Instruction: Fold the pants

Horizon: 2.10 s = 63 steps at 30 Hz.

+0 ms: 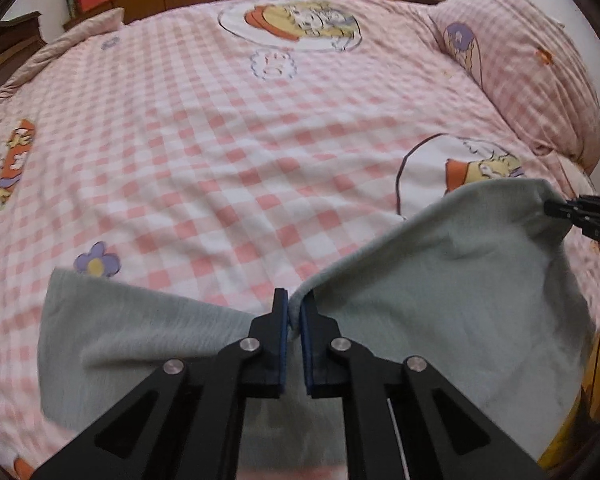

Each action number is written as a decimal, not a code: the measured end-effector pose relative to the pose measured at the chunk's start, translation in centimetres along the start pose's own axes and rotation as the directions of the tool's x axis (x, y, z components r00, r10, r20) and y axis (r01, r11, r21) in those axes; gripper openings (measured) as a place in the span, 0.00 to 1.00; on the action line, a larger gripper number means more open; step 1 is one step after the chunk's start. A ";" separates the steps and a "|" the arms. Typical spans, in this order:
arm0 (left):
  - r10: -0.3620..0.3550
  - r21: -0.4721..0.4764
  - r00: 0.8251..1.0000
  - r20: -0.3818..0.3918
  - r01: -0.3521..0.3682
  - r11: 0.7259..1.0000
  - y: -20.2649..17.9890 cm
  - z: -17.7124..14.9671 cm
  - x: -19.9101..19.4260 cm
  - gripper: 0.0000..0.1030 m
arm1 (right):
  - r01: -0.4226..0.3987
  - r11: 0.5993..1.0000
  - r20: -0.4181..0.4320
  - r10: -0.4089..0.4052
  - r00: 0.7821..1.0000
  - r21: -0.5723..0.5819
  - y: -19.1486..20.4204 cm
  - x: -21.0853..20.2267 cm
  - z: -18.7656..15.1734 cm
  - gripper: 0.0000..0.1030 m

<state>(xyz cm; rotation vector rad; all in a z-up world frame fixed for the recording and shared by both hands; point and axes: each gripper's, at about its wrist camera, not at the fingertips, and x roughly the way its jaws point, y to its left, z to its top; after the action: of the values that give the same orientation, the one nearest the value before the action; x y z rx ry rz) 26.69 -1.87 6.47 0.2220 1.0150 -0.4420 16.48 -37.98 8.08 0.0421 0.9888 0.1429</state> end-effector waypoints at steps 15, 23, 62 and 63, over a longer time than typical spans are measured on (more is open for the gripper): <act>0.046 -0.124 0.986 0.160 -0.026 0.992 -3.8 -11.1 -13.0 0.06 | -0.022 0.995 0.059 0.028 0.998 -0.093 3.7 -8.2 -8.1 0.06; 0.018 -0.183 0.989 0.144 0.009 0.983 -7.8 -18.5 -15.6 0.06 | -0.008 0.996 -0.023 0.006 1.000 -0.084 3.4 -7.6 -13.2 0.06; -0.041 -0.545 0.999 0.018 0.044 0.837 -5.0 -28.0 -14.8 0.51 | -0.103 0.832 -0.045 0.151 0.987 0.545 -0.9 -8.2 -19.3 0.40; -0.036 -0.555 0.999 0.014 0.038 0.831 -4.8 -28.0 -14.6 0.51 | -0.102 0.830 -0.047 0.153 0.987 0.549 -0.9 -7.9 -19.3 0.40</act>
<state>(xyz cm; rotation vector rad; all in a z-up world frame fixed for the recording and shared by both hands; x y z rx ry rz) -3.60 8.15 4.71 -0.3265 1.1044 -0.1637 -3.87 -40.52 3.93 0.6357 1.0913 -0.0206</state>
